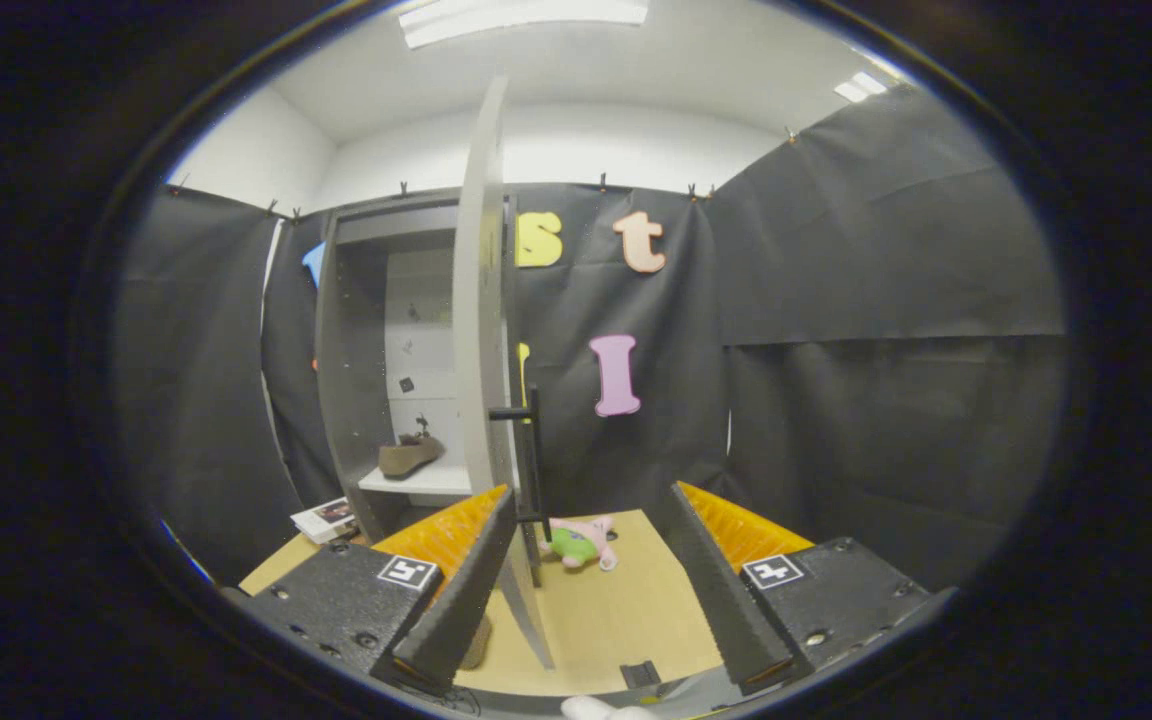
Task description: Open the shoe cabinet door, grab the shoes and put them into the shoe cabinet, then close the shoe cabinet door.
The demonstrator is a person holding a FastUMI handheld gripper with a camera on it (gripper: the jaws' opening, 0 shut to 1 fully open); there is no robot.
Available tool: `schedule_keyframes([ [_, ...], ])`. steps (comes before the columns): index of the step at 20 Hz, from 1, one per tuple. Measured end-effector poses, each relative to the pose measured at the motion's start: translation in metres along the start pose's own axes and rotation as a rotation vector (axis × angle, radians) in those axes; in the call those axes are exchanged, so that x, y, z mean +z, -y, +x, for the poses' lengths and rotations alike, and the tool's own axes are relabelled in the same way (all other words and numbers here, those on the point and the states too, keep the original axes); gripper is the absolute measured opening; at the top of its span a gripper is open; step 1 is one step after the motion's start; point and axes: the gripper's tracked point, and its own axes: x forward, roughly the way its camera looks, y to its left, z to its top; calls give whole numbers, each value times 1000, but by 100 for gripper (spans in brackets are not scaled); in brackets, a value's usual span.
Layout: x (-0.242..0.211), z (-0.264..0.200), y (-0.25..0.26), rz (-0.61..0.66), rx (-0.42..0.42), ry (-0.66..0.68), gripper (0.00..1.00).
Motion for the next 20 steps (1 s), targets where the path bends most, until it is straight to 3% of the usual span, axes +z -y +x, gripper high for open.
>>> schedule_keyframes([
  [7, -53, -15, -83, 10, 100, -28, 100],
  [20, -331, 44, -192, -38, 259, -483, 100],
])
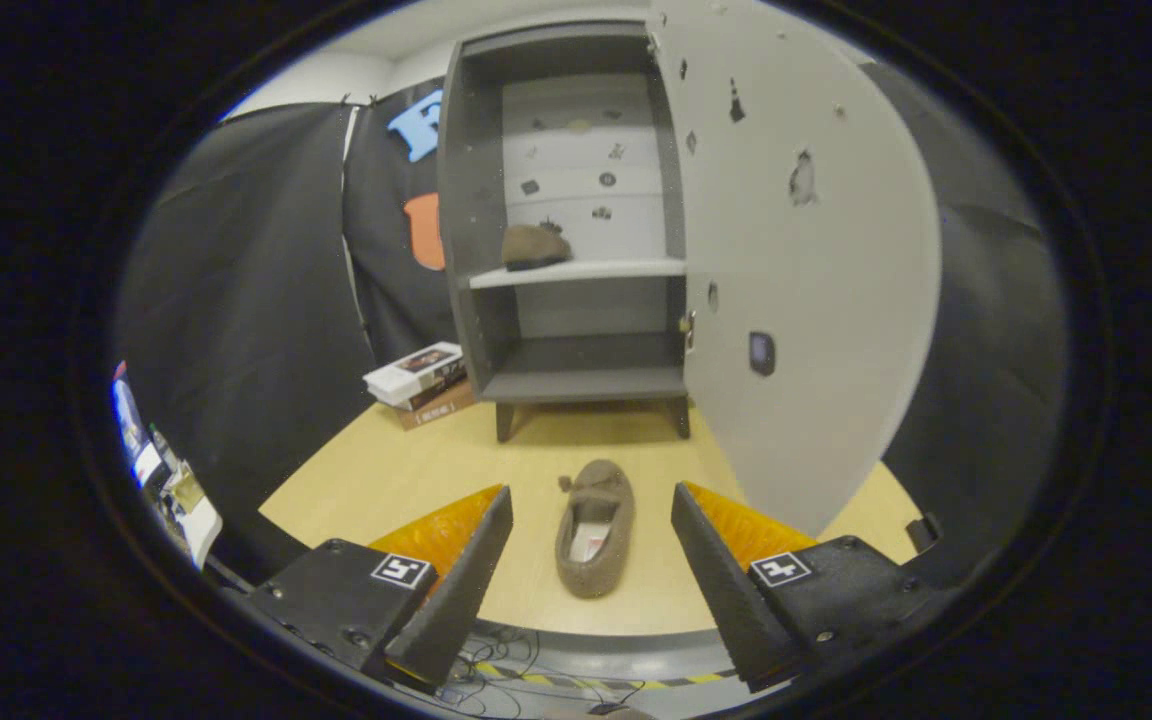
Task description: Open the shoe cabinet door, grab the shoes and put them into the shoe cabinet, then close the shoe cabinet door.
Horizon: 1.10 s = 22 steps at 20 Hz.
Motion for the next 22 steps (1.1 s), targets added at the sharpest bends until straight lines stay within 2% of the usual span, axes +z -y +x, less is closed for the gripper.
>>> schedule_keyframes([
  [7, -66, 120, -24, -11, 8, -172, 100],
  [9, -75, 148, -33, 24, 31, -205, 100],
  [12, -90, 189, -27, 45, 15, -284, 100],
  [20, -95, 248, -33, 75, 13, -380, 99],
  [22, -92, 252, -28, 89, 15, -387, 94],
])
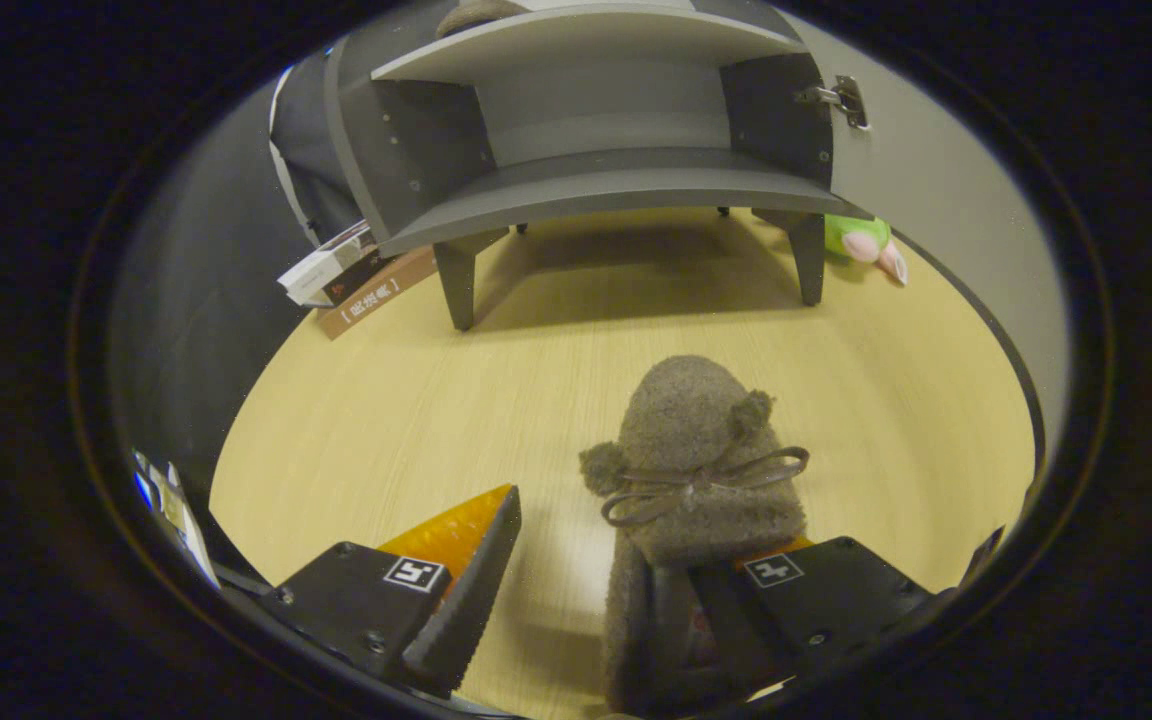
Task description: Open the shoe cabinet door, grab the shoes and put them into the shoe cabinet, then close the shoe cabinet door.
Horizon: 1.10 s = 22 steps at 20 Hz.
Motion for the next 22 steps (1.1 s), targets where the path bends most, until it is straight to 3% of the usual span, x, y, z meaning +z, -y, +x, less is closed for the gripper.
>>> schedule_keyframes([
  [1, 2, 2, 4, 10, -3, 10, 92],
  [2, 3, 4, 11, 14, -14, 7, 83],
  [7, 2, 6, 21, 13, -32, -10, 23],
  [10, 3, -8, 9, 35, 28, -40, 10],
  [15, 27, -61, -12, -14, 86, 49, 8],
  [22, 47, -154, -27, -44, 91, 178, 8],
])
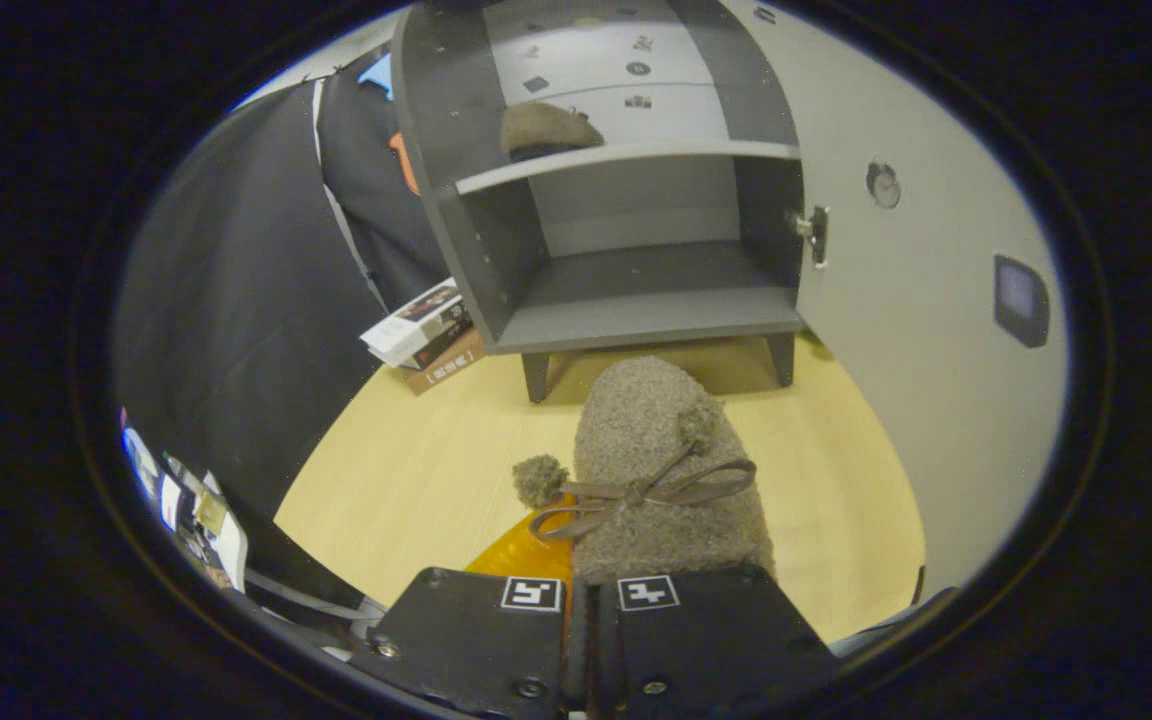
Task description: Open the shoe cabinet door, grab the shoes and put them into the shoe cabinet, then close the shoe cabinet door.
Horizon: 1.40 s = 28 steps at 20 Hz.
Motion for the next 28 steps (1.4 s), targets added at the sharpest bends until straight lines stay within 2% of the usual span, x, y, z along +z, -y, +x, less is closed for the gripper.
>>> schedule_keyframes([
  [3, 8, -43, -10, 9, -1, 39, 8],
  [9, 72, -97, -14, 4, -34, 171, 8],
  [16, 199, -120, -16, -27, -66, 353, 8],
  [19, 255, -111, -14, -54, -88, 417, 8],
  [22, 305, -96, -22, -68, -74, 456, 8],
  [28, 388, -29, -28, -106, -61, 482, 8],
])
